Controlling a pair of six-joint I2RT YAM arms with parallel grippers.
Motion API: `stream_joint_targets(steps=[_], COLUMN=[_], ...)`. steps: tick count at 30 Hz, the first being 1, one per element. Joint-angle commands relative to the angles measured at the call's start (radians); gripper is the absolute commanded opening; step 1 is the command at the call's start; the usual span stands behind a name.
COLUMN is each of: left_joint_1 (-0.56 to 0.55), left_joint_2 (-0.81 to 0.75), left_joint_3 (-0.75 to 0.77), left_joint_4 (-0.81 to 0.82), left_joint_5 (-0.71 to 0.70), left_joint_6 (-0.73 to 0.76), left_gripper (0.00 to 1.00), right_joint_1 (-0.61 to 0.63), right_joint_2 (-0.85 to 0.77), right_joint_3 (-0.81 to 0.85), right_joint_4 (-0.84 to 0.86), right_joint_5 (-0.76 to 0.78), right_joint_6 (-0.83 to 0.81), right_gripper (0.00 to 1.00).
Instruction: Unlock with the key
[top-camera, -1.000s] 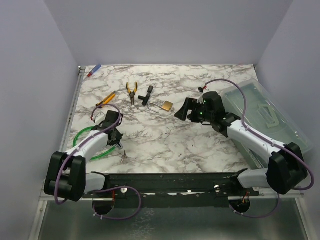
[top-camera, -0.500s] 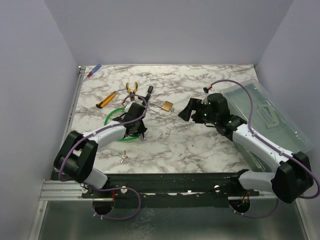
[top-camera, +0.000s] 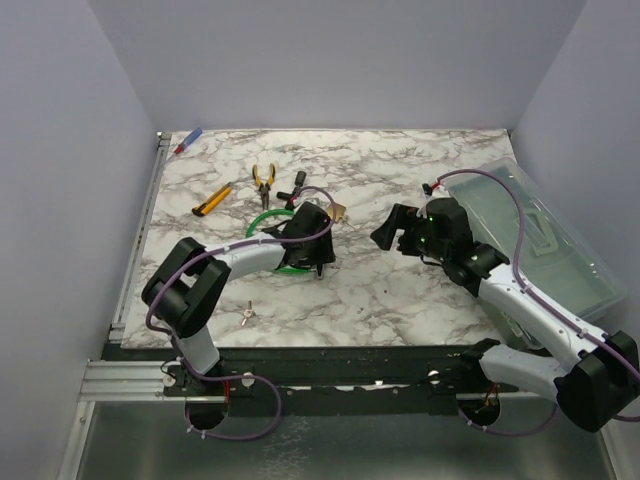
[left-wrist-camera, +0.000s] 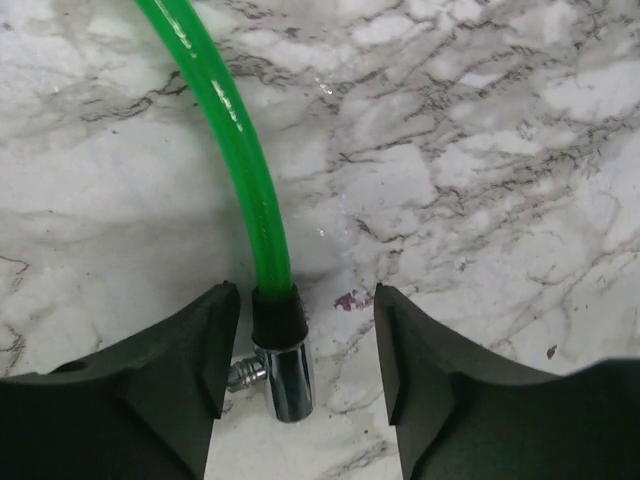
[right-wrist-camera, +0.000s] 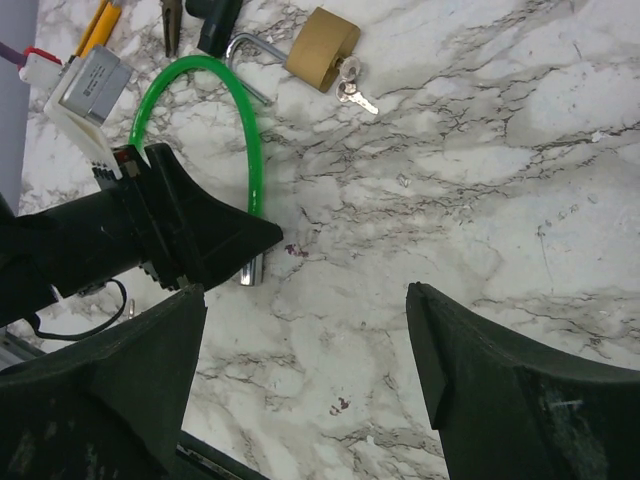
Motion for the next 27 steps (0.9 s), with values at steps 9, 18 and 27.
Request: stream_joint_targets(steps=[9,18,27], left_joint_1=[0.012,0.212,0.257], left_joint_2=[-0.268,-0.629,-0.847], left_joint_3=[0.027,0.026,-0.069], left_joint_4=[-0.231,-0.508,-0.517], left_joint_5=[-0.093,-0.308,-0.624], left_joint_6=[0.057,0.202,0.164], left_gripper=[0.85,0.87,0.89], right_joint_1=[-0.001,0.157,0.395], right_joint_2=[0.039,0.225,0.569], right_joint_3=[0.045,0.153,0.406], right_joint_4=[0.031,0.118,0.079], right_joint_5=[-0.169,-0.36,-0.402], right_joint_6=[-0.1,-0.262,-0.394], right_gripper=[0.86,0.81,0.74])
